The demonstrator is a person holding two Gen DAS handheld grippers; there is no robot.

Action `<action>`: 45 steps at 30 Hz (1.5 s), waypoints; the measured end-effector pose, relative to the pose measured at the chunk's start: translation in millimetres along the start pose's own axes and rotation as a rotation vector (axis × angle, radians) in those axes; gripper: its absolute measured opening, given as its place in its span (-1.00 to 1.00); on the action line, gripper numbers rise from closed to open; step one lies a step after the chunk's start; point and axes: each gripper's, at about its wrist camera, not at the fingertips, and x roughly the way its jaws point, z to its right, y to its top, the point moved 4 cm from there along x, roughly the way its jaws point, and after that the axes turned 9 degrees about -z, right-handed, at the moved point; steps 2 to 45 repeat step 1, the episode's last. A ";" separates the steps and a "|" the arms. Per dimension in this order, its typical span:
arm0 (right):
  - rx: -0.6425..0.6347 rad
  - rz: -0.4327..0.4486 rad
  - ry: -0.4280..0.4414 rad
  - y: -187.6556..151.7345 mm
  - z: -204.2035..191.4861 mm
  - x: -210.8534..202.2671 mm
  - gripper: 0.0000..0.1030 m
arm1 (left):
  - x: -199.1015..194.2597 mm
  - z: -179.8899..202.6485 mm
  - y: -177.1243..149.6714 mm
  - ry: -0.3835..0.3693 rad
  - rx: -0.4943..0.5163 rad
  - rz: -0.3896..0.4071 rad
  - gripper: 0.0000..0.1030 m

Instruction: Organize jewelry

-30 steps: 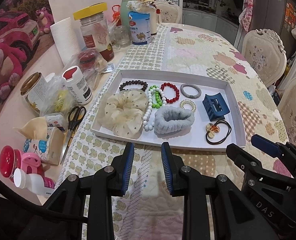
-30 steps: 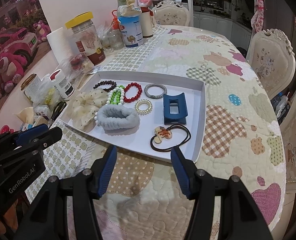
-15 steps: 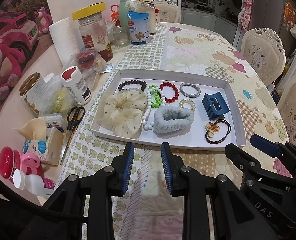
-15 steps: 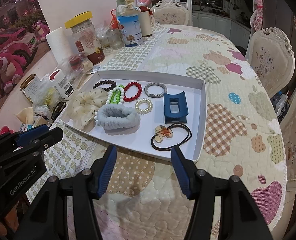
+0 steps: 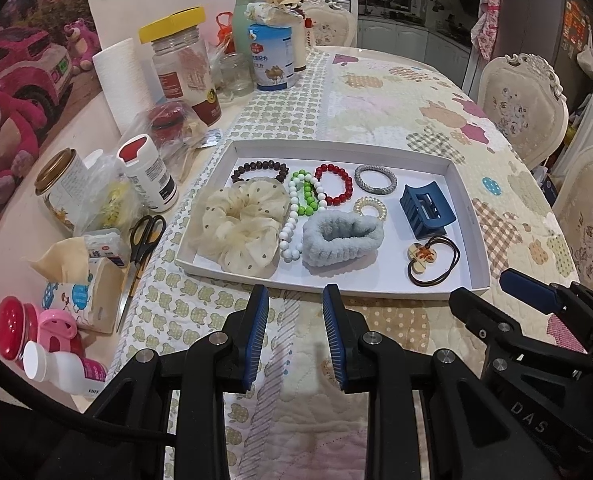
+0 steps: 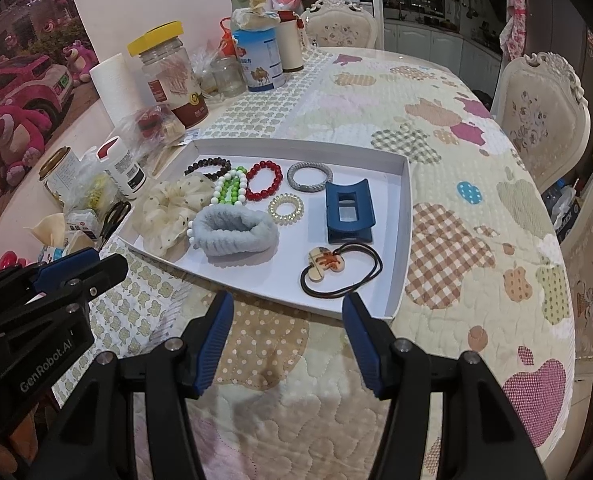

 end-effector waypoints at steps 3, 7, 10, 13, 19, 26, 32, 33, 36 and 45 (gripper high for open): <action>0.002 -0.001 -0.001 -0.9 1.2 0.6 0.15 | 0.5 0.2 -0.3 -0.001 0.000 -0.002 -0.47; 0.002 -0.001 -0.001 -0.9 1.2 0.6 0.15 | 0.5 0.2 -0.3 -0.001 0.000 -0.002 -0.47; 0.002 -0.001 -0.001 -0.9 1.2 0.6 0.15 | 0.5 0.2 -0.3 -0.001 0.000 -0.002 -0.47; 0.002 -0.001 -0.001 -0.9 1.2 0.6 0.15 | 0.5 0.2 -0.3 -0.001 0.000 -0.002 -0.47; 0.002 -0.001 -0.001 -0.9 1.2 0.6 0.15 | 0.5 0.2 -0.3 -0.001 0.000 -0.002 -0.47; 0.002 -0.001 -0.001 -0.9 1.2 0.6 0.15 | 0.5 0.2 -0.3 -0.001 0.000 -0.002 -0.47; 0.002 -0.001 -0.001 -0.9 1.2 0.6 0.15 | 0.5 0.2 -0.3 -0.001 0.000 -0.002 -0.47; 0.002 -0.001 -0.001 -0.9 1.2 0.6 0.15 | 0.5 0.2 -0.3 -0.001 0.000 -0.002 -0.47; 0.002 -0.001 -0.001 -0.9 1.2 0.6 0.15 | 0.5 0.2 -0.3 -0.001 0.000 -0.002 -0.47; 0.002 -0.001 -0.001 -0.9 1.2 0.6 0.15 | 0.5 0.2 -0.3 -0.001 0.000 -0.002 -0.47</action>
